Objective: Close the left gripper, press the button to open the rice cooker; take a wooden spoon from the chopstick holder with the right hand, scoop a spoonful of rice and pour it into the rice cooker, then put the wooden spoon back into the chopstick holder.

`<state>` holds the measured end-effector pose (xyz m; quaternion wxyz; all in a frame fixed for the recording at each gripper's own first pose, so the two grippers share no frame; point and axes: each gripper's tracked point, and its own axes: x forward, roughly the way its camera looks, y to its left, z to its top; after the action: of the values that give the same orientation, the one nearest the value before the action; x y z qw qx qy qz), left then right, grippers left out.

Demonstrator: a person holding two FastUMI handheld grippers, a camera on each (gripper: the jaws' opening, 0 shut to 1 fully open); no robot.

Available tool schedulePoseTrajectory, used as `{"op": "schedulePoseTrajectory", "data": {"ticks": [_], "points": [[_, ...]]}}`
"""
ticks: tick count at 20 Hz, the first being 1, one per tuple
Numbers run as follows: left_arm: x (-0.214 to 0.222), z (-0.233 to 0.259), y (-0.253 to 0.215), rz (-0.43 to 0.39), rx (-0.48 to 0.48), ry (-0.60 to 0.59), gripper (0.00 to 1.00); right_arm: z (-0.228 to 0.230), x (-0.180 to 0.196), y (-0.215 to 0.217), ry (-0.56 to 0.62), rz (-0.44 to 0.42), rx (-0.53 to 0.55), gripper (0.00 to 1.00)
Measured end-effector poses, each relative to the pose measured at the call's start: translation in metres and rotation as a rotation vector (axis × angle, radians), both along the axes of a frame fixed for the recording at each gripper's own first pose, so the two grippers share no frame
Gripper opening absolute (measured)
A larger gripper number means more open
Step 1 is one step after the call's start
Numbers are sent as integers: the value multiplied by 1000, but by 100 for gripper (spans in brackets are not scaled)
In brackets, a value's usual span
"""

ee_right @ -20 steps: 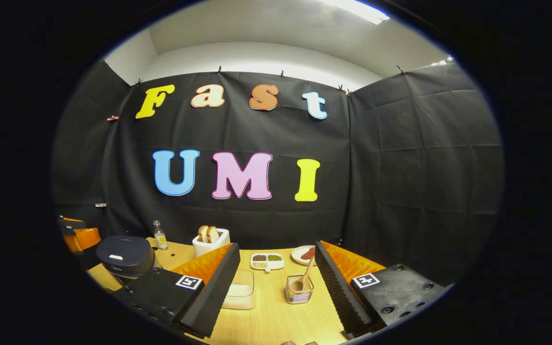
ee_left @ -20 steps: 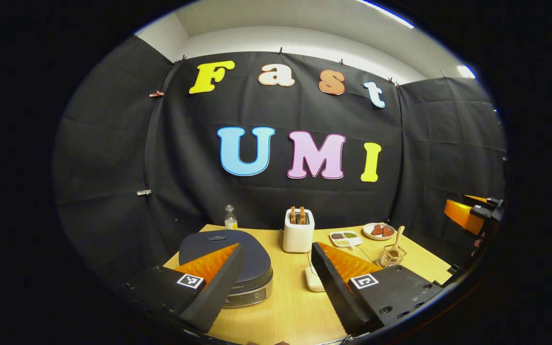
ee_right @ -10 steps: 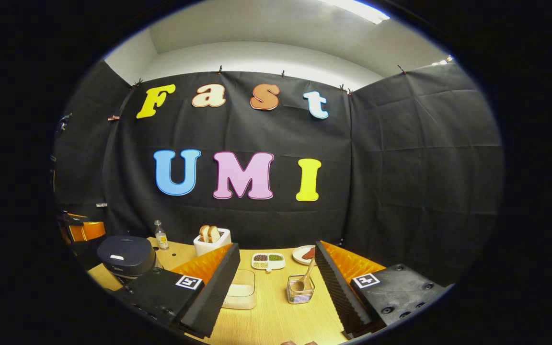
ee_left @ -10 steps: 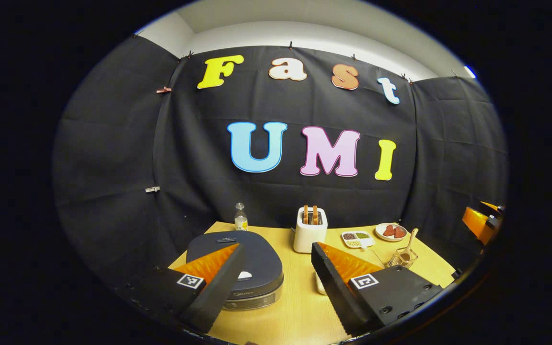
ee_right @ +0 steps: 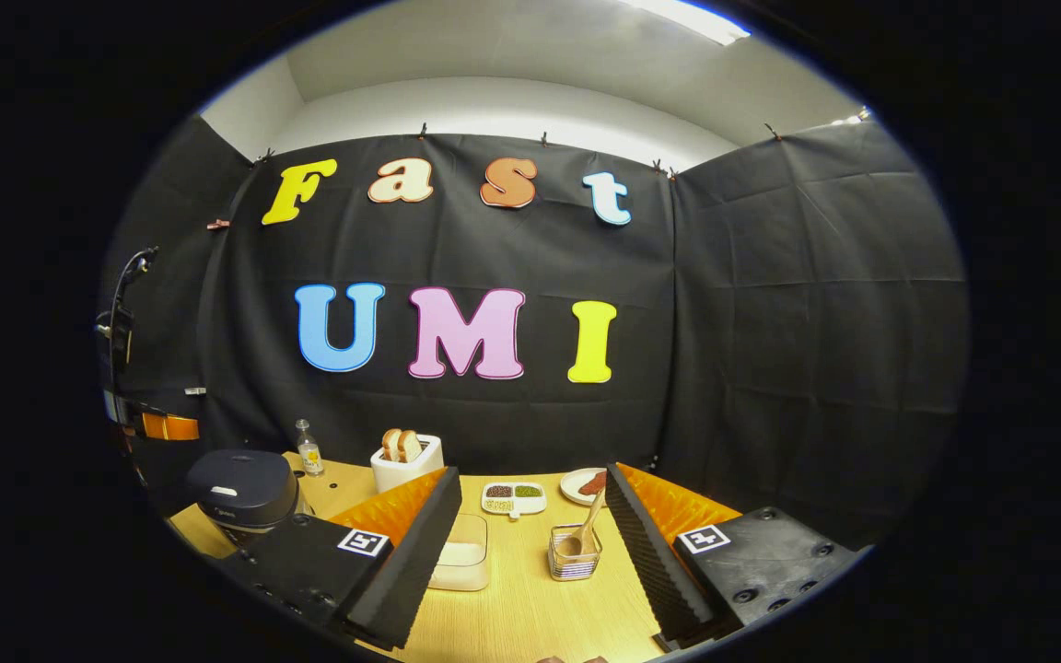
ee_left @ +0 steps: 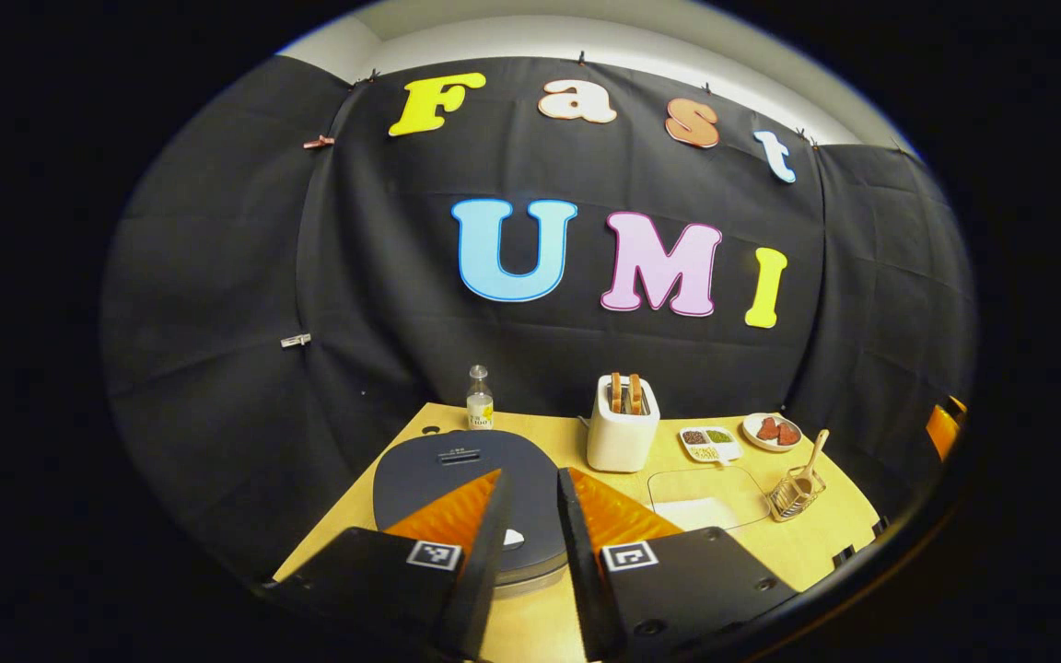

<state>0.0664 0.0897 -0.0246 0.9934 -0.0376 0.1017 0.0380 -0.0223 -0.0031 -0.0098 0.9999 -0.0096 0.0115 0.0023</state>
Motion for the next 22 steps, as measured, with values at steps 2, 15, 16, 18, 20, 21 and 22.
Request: {"op": "schedulePoseTrajectory", "data": {"ticks": [2, 15, 16, 18, 20, 21, 22], "points": [[7, -7, 6, -19, 6, 15, 26, -3, -1, -4, 8, -5, -12, 98], [37, -95, 21, -123, -88, 208, 5, -24, -8, -10, 94, -43, -47, 98], [38, -101, 22, -114, -94, 224, 5, -27, -8, -11, 101, -44, -48, 98], [40, -106, 22, -110, -115, 237, 5, -30, -7, -8, 112, -46, -39, 98], [39, -118, 24, -101, -125, 275, 5, -34, -7, -4, 119, -39, -34, 98], [38, -116, 24, -96, -133, 262, 5, -36, -6, -3, 124, -35, -38, 98], [39, -118, 23, -93, -144, 267, 6, -39, -6, -3, 130, -32, -45, 98]]}}
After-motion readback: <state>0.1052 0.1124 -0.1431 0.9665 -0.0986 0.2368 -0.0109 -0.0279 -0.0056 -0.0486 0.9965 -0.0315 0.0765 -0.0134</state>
